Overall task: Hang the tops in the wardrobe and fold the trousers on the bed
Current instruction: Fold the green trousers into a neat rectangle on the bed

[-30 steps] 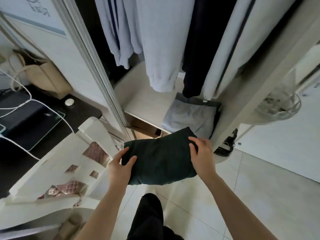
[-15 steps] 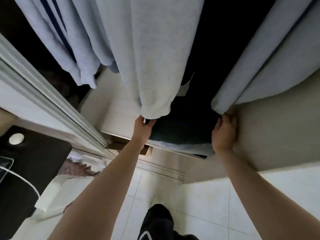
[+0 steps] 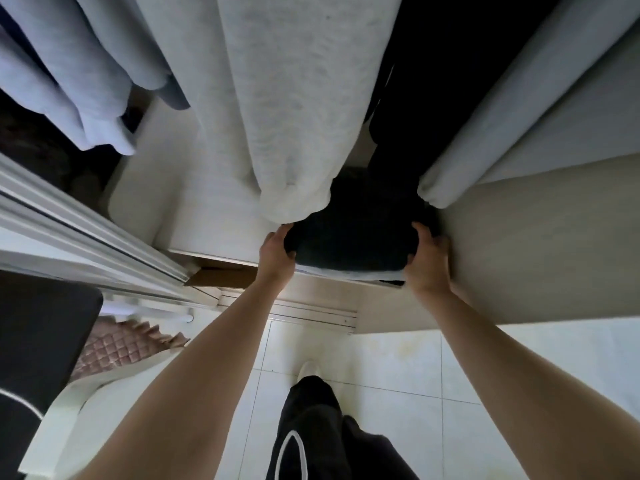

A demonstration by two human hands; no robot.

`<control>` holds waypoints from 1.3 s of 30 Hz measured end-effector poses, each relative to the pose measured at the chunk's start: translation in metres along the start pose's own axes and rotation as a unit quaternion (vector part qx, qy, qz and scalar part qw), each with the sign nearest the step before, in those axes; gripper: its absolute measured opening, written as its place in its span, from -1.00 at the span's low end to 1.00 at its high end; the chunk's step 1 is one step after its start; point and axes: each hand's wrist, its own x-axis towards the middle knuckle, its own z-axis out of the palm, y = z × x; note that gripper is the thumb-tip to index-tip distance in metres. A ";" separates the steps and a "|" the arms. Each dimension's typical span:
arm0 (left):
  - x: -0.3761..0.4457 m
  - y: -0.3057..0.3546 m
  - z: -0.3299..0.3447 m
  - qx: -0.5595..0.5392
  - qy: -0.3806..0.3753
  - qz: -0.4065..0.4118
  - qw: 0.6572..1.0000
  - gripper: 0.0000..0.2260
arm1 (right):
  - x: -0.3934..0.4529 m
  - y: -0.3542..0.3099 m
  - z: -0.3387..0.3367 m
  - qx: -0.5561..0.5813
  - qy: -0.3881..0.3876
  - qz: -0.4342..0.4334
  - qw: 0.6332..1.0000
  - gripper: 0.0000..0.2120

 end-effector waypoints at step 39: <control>-0.429 0.069 0.083 -0.373 0.416 -0.288 0.778 -0.73 | -0.193 0.057 -0.061 -0.047 -0.372 -0.427 0.823 -0.56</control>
